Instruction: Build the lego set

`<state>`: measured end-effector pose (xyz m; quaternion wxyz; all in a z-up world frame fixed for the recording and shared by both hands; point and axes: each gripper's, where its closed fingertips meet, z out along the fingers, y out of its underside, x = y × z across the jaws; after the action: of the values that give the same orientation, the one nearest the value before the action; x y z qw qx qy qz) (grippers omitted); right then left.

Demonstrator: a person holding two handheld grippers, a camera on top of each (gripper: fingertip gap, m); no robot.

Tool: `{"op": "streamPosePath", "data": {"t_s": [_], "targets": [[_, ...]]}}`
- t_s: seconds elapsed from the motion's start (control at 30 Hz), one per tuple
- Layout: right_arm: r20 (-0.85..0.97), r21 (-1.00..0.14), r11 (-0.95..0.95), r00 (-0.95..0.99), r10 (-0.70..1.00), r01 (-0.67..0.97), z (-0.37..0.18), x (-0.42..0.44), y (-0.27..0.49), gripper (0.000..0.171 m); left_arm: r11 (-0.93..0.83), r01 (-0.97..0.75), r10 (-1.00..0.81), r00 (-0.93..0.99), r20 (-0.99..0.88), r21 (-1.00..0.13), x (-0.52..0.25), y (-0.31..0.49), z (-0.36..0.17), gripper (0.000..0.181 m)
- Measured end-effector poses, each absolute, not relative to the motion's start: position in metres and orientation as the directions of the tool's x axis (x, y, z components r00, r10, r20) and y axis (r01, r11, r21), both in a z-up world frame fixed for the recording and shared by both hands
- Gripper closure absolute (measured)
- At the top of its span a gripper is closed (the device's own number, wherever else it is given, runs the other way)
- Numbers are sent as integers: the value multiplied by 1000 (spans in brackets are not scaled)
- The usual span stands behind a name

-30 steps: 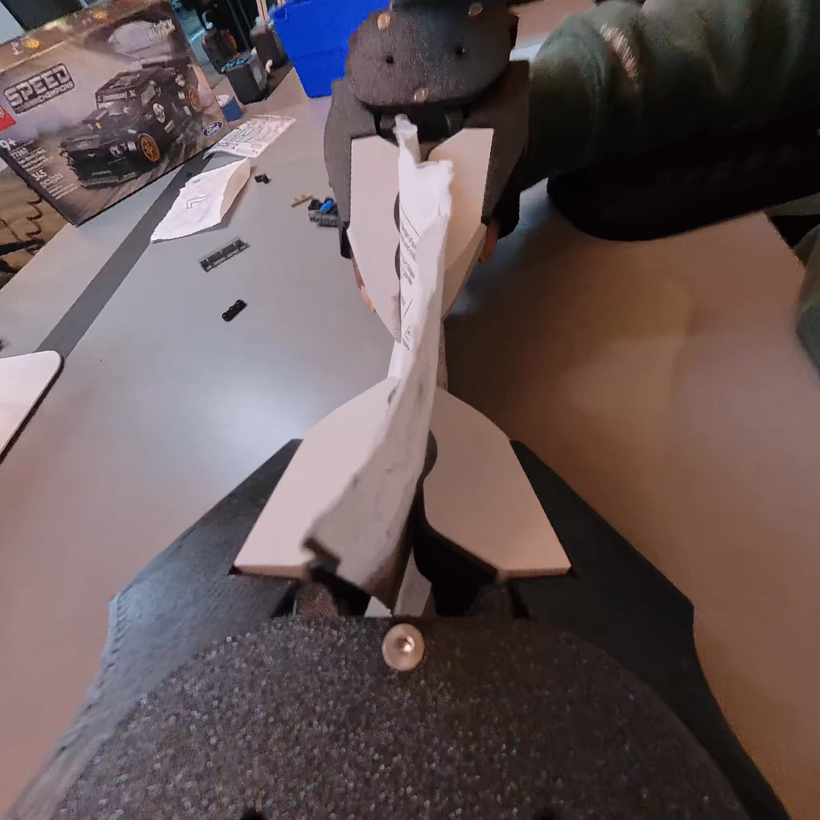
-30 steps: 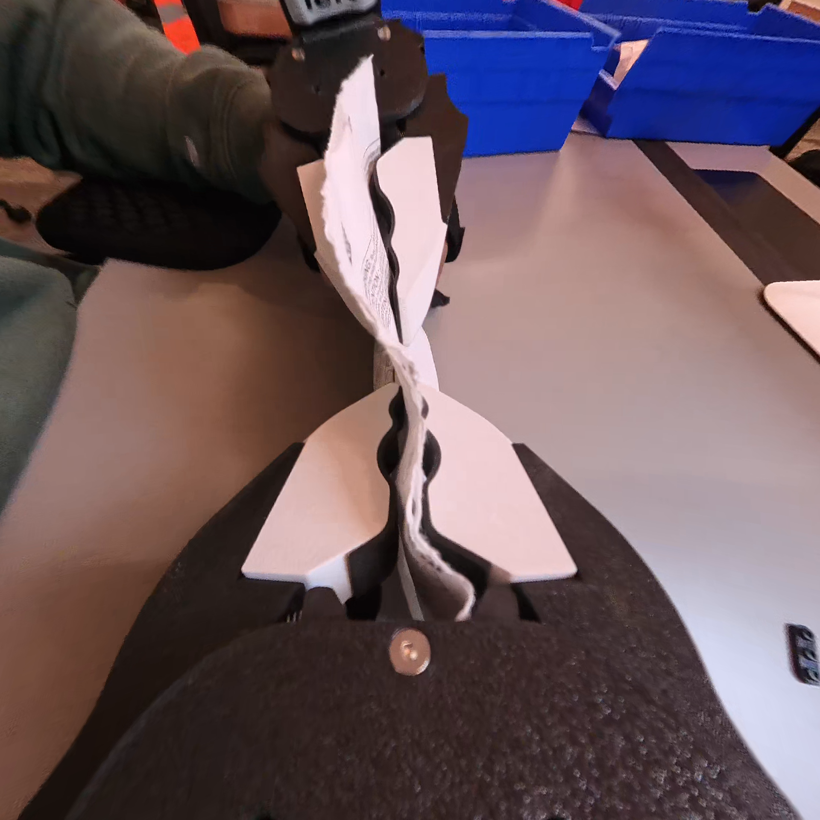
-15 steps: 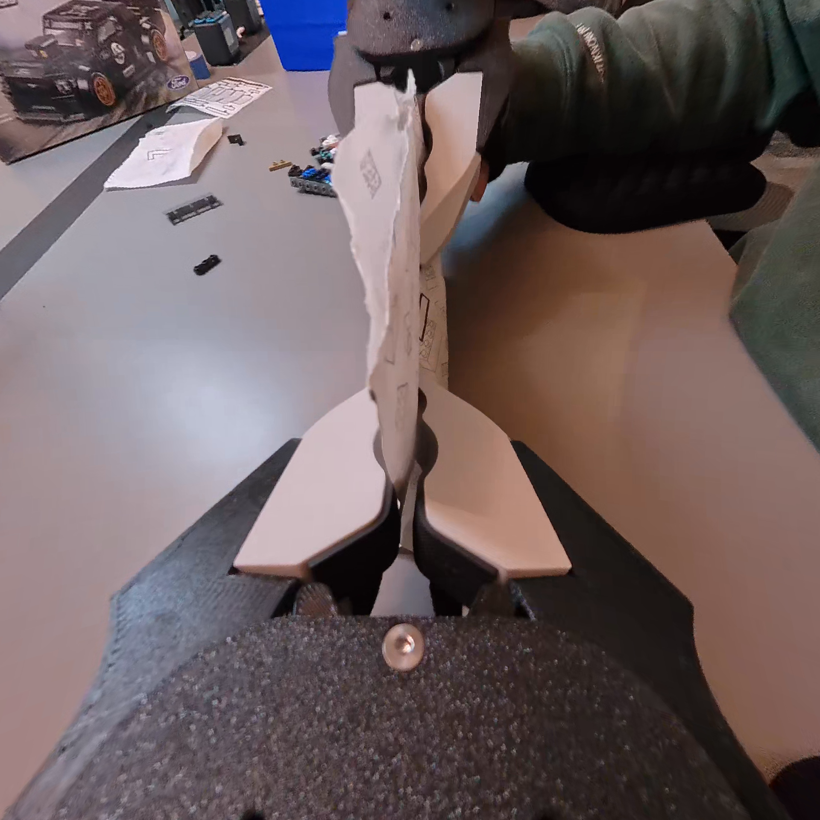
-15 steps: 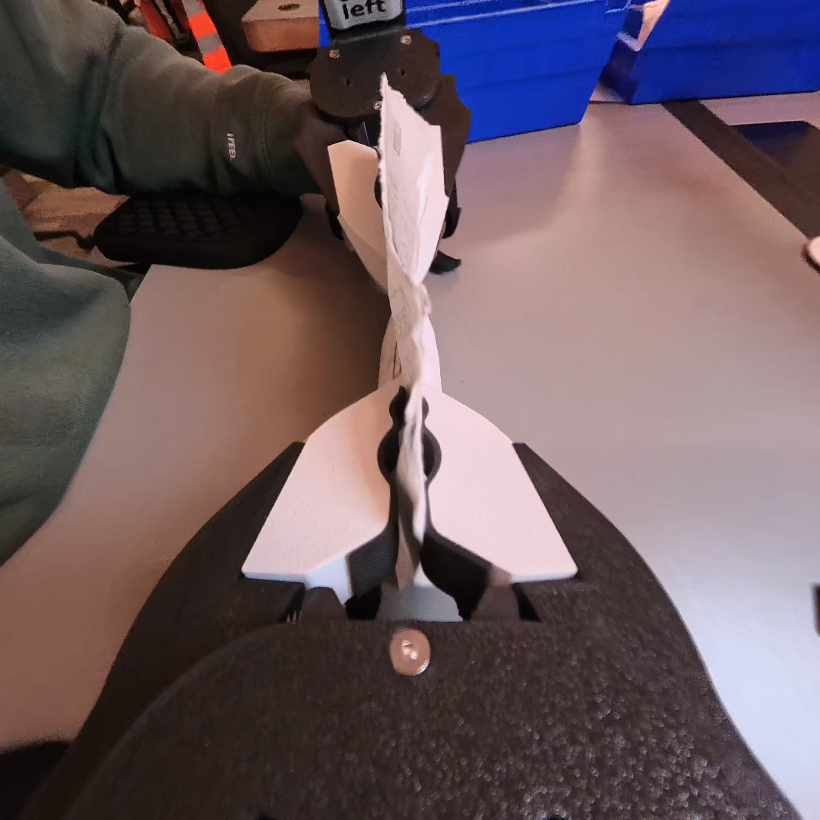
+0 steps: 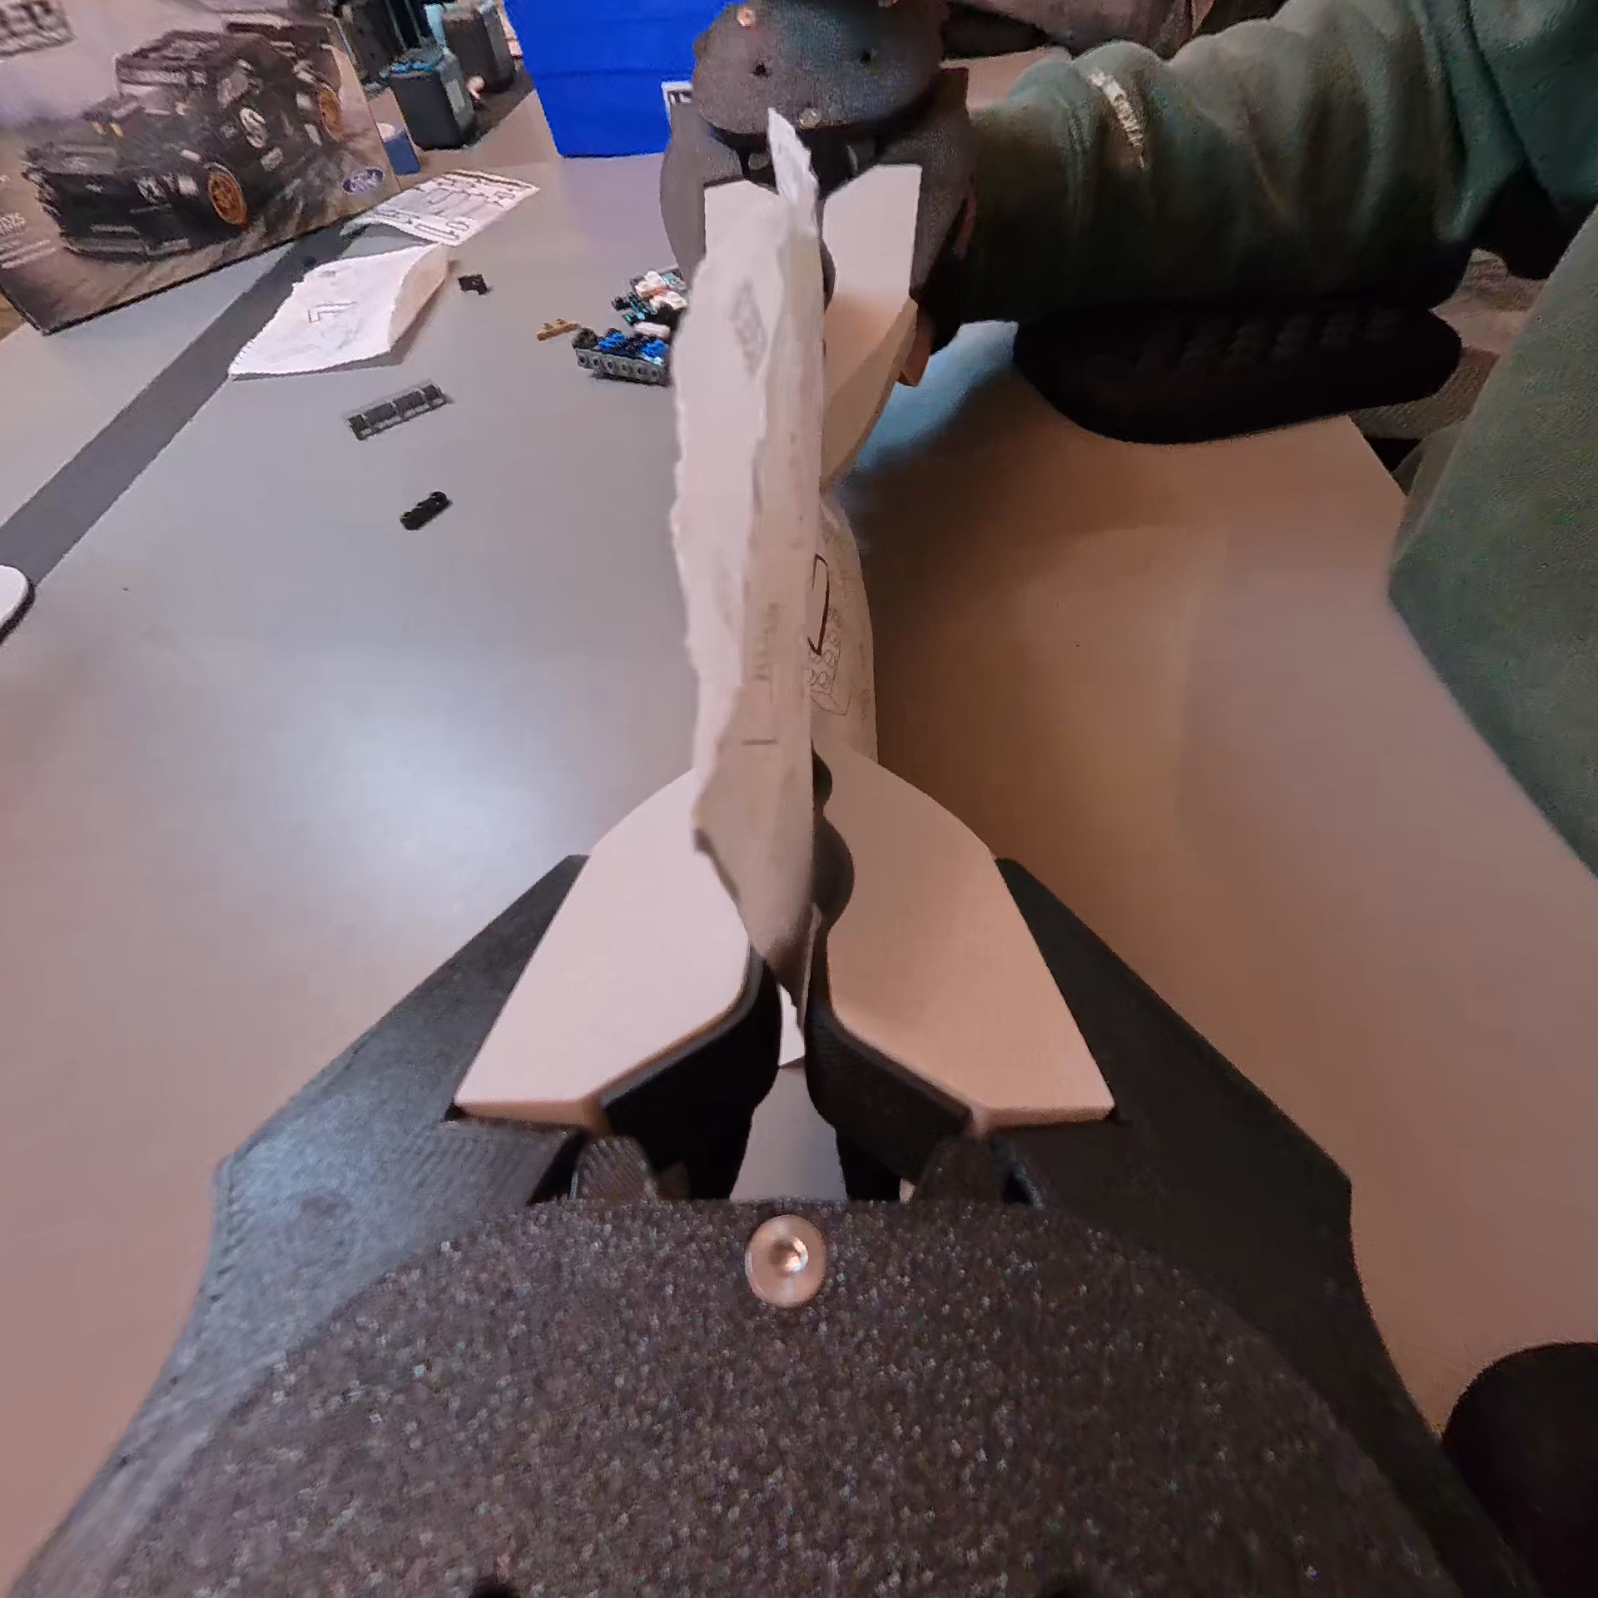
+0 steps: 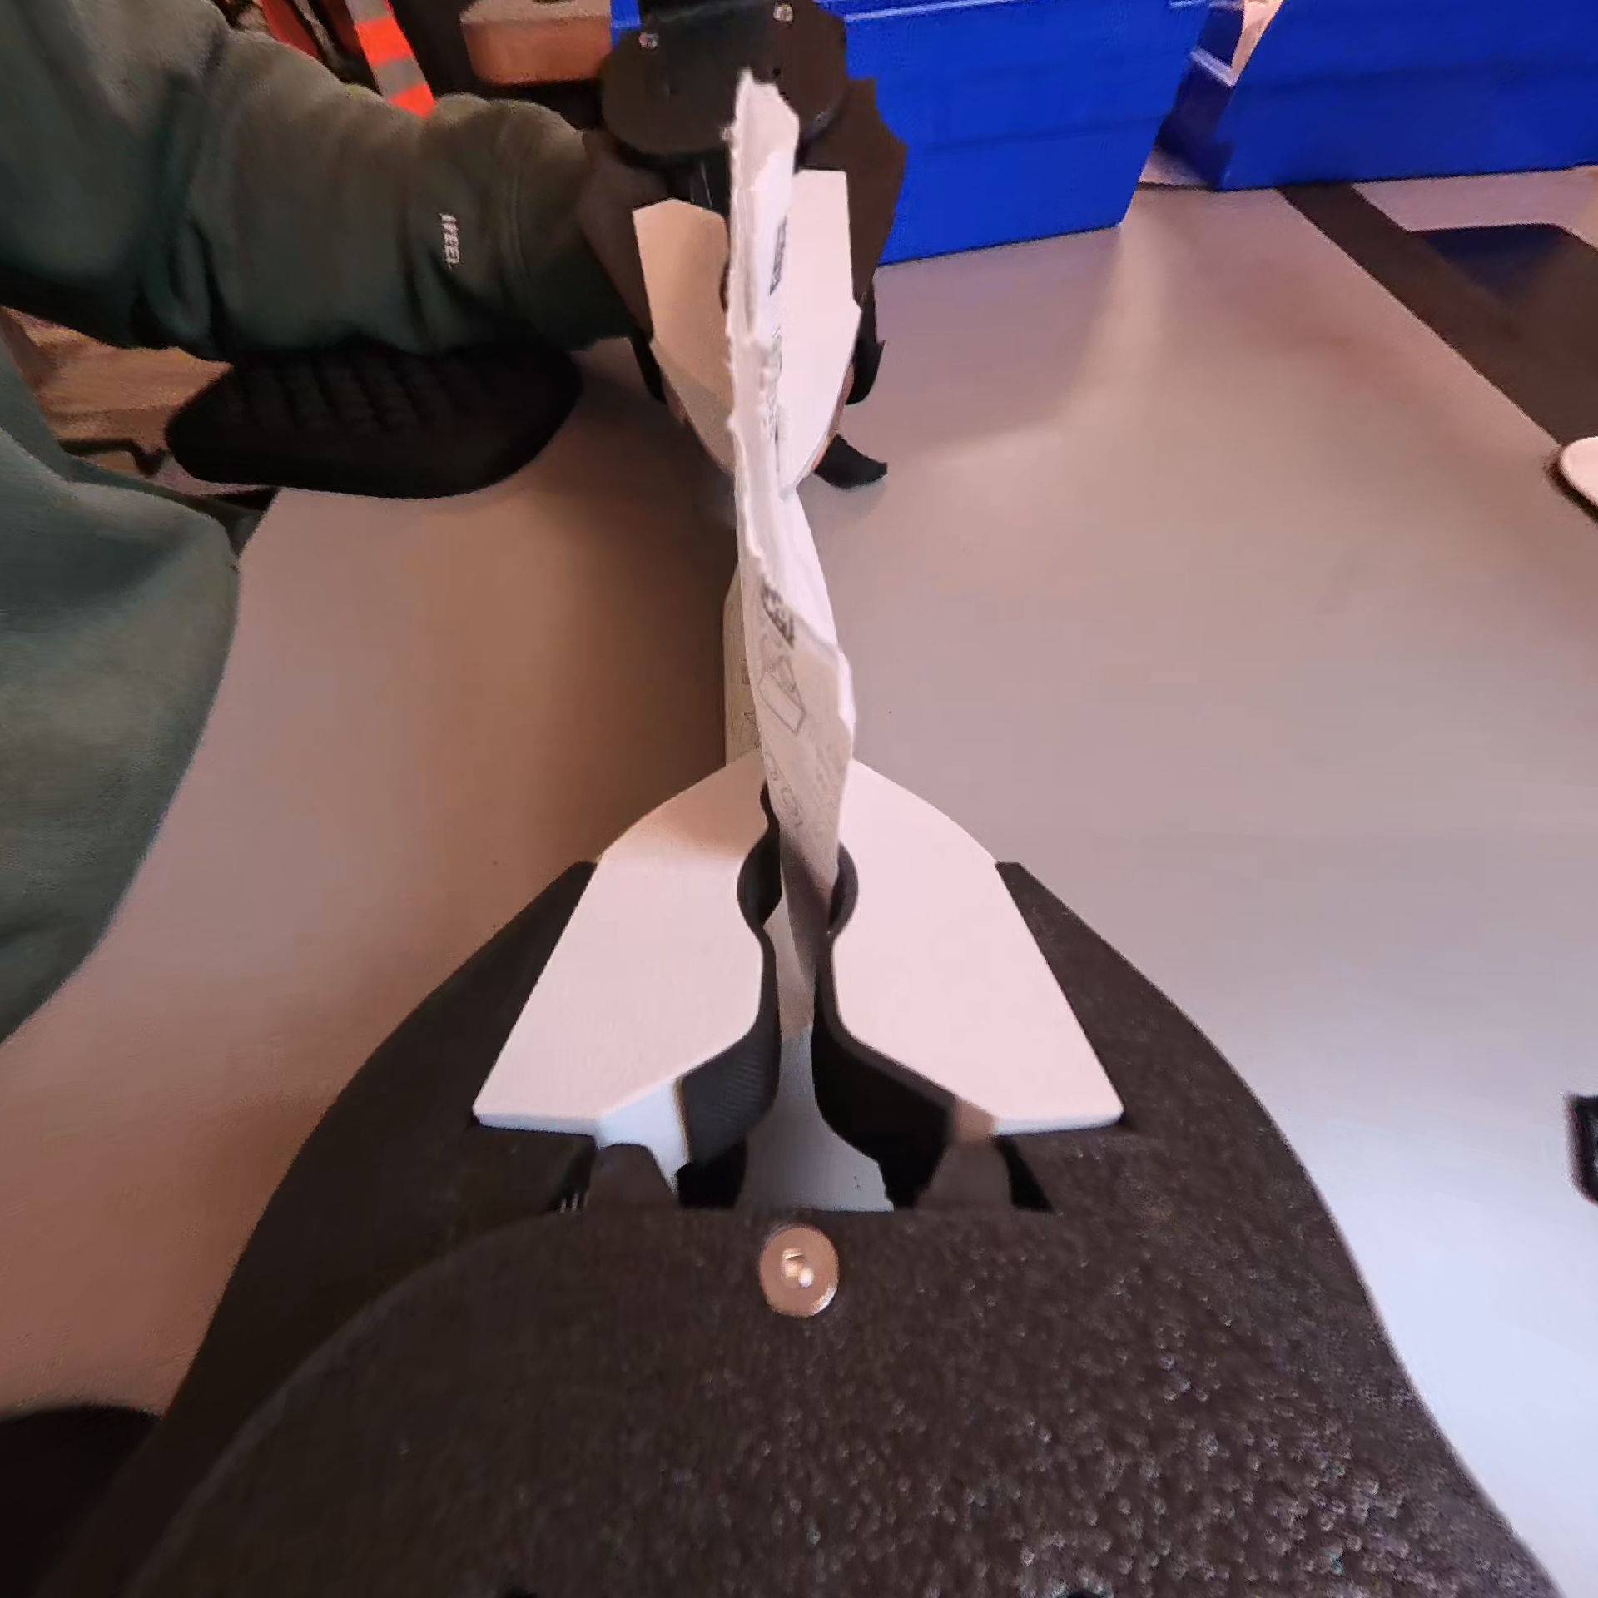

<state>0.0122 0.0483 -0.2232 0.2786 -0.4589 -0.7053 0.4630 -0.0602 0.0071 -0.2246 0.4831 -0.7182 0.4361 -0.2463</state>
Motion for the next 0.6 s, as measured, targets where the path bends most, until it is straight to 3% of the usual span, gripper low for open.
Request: {"op": "streamPosePath", "data": {"t_s": [0.33, 0.43, 0.6], "targets": [[247, -871, 372, -367, 897, 321, -214, 6, 47, 161, -6, -588, -803, 485, -347, -809, -63, 9, -228, 181], [289, -863, 410, -376, 881, 296, -213, 9, 40, 170, 57, -626, -784, 454, -423, -778, -60, 5, -227, 178], [390, -815, 517, -412, 824, 262, -217, 25, 24, 170, 134, -673, -774, 388, -501, -728, -45, -10, -228, 178]]}}
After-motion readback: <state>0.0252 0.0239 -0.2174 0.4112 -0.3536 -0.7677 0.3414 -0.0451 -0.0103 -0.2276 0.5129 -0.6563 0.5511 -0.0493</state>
